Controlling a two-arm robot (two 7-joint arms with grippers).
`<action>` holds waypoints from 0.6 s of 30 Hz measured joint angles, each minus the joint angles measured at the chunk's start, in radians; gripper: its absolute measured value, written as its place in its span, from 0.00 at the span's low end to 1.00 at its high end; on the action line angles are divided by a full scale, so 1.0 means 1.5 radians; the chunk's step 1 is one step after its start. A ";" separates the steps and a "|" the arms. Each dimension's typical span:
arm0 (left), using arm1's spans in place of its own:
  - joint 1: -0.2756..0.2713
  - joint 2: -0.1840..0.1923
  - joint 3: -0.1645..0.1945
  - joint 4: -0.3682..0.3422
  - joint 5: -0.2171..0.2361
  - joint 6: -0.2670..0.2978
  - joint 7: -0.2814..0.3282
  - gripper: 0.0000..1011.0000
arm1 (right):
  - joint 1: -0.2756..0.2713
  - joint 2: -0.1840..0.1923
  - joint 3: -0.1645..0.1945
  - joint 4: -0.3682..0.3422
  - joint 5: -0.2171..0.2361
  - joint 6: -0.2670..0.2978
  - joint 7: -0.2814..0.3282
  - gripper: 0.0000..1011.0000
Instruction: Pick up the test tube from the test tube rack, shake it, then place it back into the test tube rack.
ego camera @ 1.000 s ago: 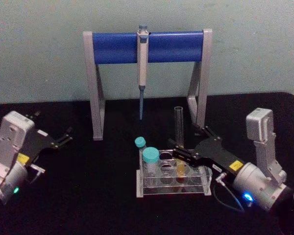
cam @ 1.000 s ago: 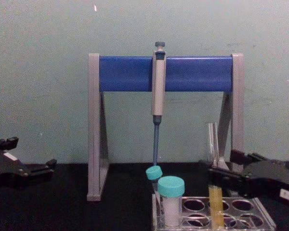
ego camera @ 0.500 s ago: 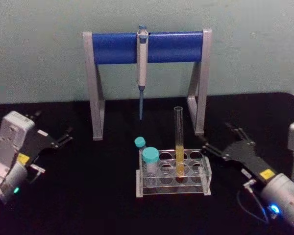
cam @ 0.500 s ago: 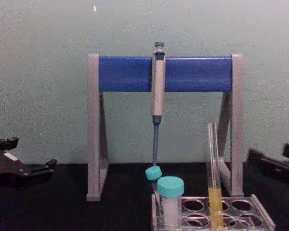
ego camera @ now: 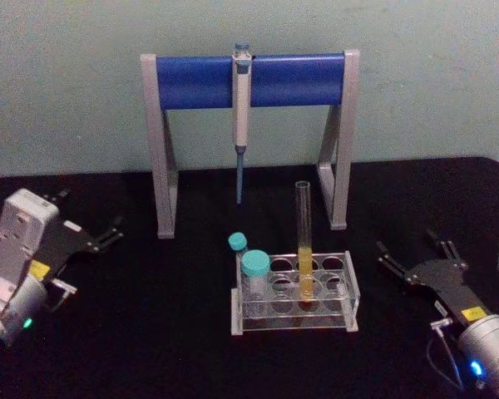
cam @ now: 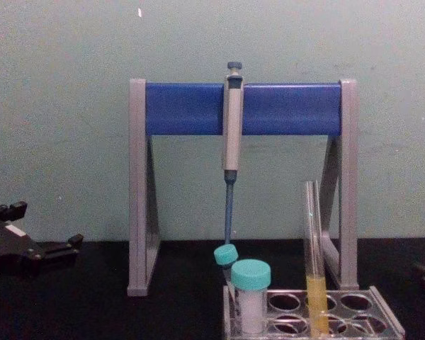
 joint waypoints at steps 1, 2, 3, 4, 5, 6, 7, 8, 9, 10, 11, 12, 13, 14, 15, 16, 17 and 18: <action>0.000 0.000 0.000 0.000 0.000 0.000 0.000 1.00 | 0.003 -0.003 0.000 0.010 -0.006 0.004 -0.003 0.99; 0.000 0.000 0.000 0.000 0.000 0.000 0.000 1.00 | 0.005 -0.005 0.000 0.014 -0.009 0.006 -0.003 0.99; 0.000 0.000 0.000 0.000 0.000 0.000 0.000 1.00 | 0.006 -0.006 0.000 0.020 -0.012 0.008 -0.004 0.99; 0.000 0.000 0.000 0.000 0.000 0.000 0.000 1.00 | 0.009 -0.009 -0.001 0.028 -0.017 0.010 -0.005 0.99; 0.000 0.000 0.000 0.000 0.000 0.000 0.000 1.00 | 0.011 -0.010 -0.001 0.032 -0.020 0.011 -0.006 0.99; 0.000 0.000 0.000 0.000 0.000 0.000 0.000 1.00 | 0.012 -0.011 -0.001 0.035 -0.022 0.012 -0.007 0.99; 0.000 0.000 0.000 0.000 0.000 0.000 0.000 1.00 | 0.013 -0.012 -0.001 0.038 -0.024 0.013 -0.007 0.99; 0.000 0.000 0.000 0.000 0.000 0.000 0.000 1.00 | 0.015 -0.015 0.000 0.045 -0.028 0.015 -0.007 0.99; 0.000 0.000 0.000 0.000 0.000 0.000 0.000 1.00 | 0.016 -0.016 0.000 0.049 -0.029 0.015 -0.007 0.99; 0.000 0.000 0.000 0.000 0.000 0.000 0.000 1.00 | 0.018 -0.019 0.001 0.054 -0.031 0.017 -0.005 0.99; 0.000 0.000 0.000 0.000 0.000 0.000 0.000 1.00 | 0.019 -0.020 0.001 0.056 -0.032 0.018 -0.004 0.99; 0.000 0.000 0.000 0.000 0.000 0.000 0.000 1.00 | 0.020 -0.021 0.001 0.058 -0.033 0.018 -0.003 0.99; 0.000 0.000 0.000 0.000 0.000 0.000 0.000 1.00 | 0.021 -0.023 0.002 0.062 -0.036 0.020 -0.001 0.99; 0.000 0.000 0.000 0.000 0.000 0.000 0.000 1.00 | 0.021 -0.023 0.002 0.062 -0.036 0.020 -0.001 0.99; 0.000 0.000 0.000 0.000 0.000 0.000 0.000 1.00 | 0.022 -0.024 0.002 0.065 -0.038 0.021 0.002 0.99; 0.000 0.000 0.000 0.000 0.000 0.000 0.000 1.00 | 0.023 -0.025 0.003 0.066 -0.040 0.021 0.003 0.99; 0.000 0.000 0.000 0.000 0.000 0.000 0.000 1.00 | 0.023 -0.026 0.003 0.067 -0.041 0.022 0.004 0.99; 0.000 0.000 0.000 0.000 0.000 0.000 0.000 1.00 | 0.024 -0.028 0.003 0.070 -0.043 0.023 0.007 0.99</action>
